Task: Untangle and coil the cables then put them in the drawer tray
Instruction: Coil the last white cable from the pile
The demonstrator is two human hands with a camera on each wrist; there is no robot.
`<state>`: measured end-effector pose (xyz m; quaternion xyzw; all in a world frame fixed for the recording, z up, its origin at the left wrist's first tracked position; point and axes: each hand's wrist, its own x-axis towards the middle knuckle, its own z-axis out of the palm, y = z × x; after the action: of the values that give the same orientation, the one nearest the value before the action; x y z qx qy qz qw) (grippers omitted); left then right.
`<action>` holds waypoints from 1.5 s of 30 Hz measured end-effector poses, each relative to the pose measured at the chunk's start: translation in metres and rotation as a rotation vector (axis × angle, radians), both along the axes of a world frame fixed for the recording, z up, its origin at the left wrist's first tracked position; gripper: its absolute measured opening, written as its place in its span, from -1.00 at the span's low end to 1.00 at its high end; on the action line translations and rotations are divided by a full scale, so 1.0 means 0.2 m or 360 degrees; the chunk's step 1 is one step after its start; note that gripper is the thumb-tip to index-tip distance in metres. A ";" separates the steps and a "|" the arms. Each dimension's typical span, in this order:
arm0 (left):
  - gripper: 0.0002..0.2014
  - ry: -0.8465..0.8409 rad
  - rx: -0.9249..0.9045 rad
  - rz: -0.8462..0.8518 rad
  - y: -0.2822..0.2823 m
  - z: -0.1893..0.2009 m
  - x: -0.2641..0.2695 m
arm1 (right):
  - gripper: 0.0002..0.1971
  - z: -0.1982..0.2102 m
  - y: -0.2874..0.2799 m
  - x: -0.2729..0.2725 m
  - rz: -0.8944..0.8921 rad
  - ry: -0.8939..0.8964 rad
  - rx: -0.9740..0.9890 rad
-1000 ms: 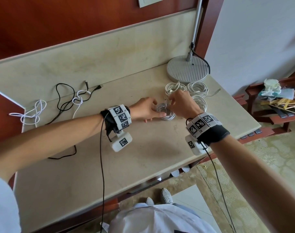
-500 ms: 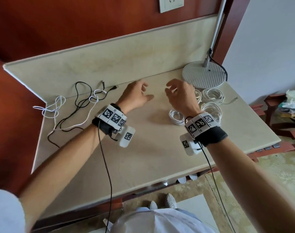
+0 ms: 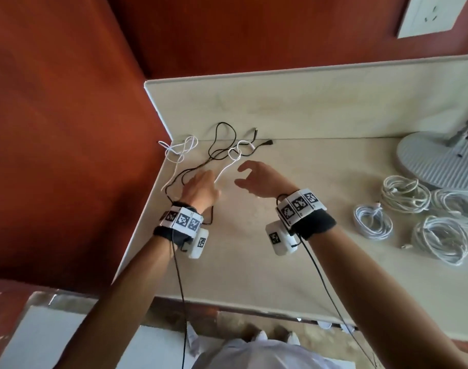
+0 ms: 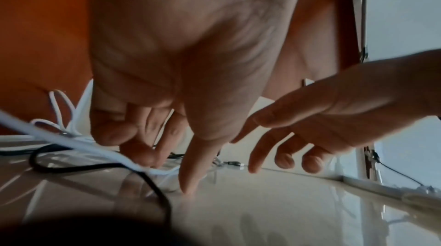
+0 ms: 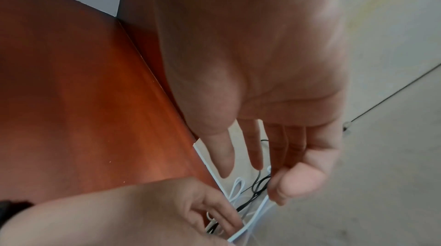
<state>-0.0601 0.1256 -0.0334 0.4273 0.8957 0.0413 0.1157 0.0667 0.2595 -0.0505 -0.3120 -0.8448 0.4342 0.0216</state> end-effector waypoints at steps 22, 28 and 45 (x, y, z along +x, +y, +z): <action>-0.89 -0.0700 0.0576 -0.0011 0.19 0.09 -0.13 | -0.73 0.03 0.27 -0.31 -0.0742 0.1134 -0.0889; -0.63 -0.1131 0.1085 0.0287 0.46 0.18 -0.18 | -0.79 0.09 0.35 -0.28 -0.0378 0.1099 -0.0738; -0.56 -0.1494 0.1448 0.0254 0.62 0.28 -0.24 | -0.89 0.21 0.47 -0.25 -0.0358 0.1143 -0.0007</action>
<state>-0.1079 0.2490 0.0224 0.3024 0.6722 0.6062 0.2986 0.0164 0.3537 -0.0084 -0.2307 -0.7430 0.5126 0.3632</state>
